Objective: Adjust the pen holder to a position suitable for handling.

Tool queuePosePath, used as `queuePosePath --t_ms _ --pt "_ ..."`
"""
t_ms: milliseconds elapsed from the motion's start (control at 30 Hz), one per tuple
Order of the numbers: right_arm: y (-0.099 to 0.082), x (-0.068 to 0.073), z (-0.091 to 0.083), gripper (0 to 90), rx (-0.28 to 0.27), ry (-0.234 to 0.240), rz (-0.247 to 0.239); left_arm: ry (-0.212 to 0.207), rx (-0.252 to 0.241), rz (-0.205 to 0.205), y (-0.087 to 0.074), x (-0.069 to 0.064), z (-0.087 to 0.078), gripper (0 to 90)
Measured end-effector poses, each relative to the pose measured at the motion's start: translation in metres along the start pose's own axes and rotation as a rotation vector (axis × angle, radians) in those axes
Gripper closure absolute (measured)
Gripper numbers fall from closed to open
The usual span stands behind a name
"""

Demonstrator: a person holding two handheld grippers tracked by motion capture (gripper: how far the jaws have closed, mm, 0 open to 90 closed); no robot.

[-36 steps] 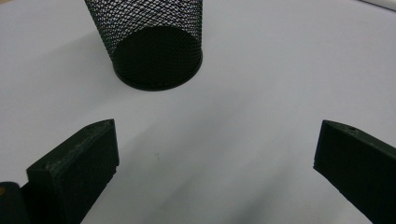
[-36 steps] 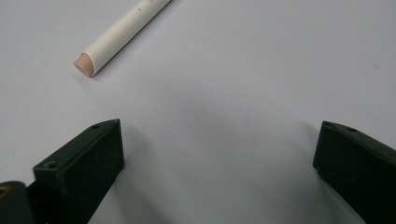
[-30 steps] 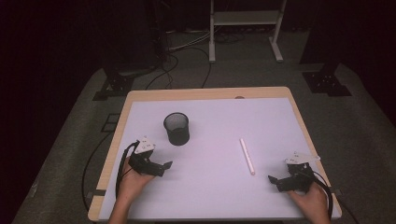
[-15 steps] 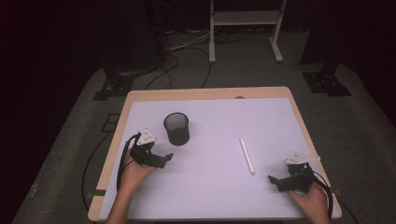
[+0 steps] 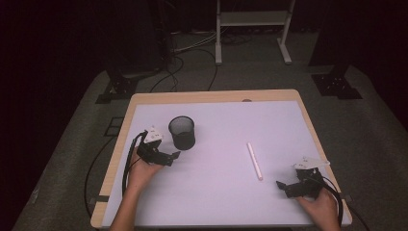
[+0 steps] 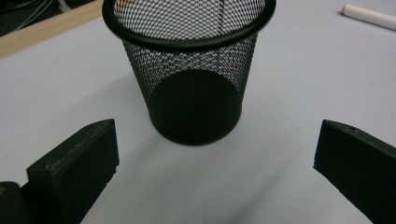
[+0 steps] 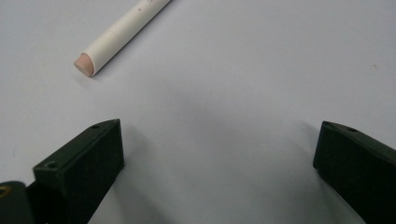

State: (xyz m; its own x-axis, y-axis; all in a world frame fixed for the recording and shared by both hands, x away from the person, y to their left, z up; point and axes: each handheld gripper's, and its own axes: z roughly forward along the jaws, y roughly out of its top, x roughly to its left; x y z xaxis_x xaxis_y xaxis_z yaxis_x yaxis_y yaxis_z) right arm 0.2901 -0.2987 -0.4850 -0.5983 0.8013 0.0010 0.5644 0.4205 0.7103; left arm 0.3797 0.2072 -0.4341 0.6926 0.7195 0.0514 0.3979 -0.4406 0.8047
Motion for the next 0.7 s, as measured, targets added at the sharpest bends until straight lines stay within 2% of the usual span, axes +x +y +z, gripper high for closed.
queuePosePath --t_ms 167,500,700 --pt "0.0 0.0 0.0 0.8 0.0 0.0 0.0 0.001 -0.02 -0.004 0.005 0.002 0.006 0.0" --pt "0.0 0.0 0.0 0.8 0.0 0.0 0.001 -0.004 -0.025 -0.003 0.01 0.008 0.019 0.0" --pt "0.0 0.0 0.0 0.8 0.0 0.0 0.0 -0.003 -0.051 -0.012 0.011 0.01 0.024 0.0"
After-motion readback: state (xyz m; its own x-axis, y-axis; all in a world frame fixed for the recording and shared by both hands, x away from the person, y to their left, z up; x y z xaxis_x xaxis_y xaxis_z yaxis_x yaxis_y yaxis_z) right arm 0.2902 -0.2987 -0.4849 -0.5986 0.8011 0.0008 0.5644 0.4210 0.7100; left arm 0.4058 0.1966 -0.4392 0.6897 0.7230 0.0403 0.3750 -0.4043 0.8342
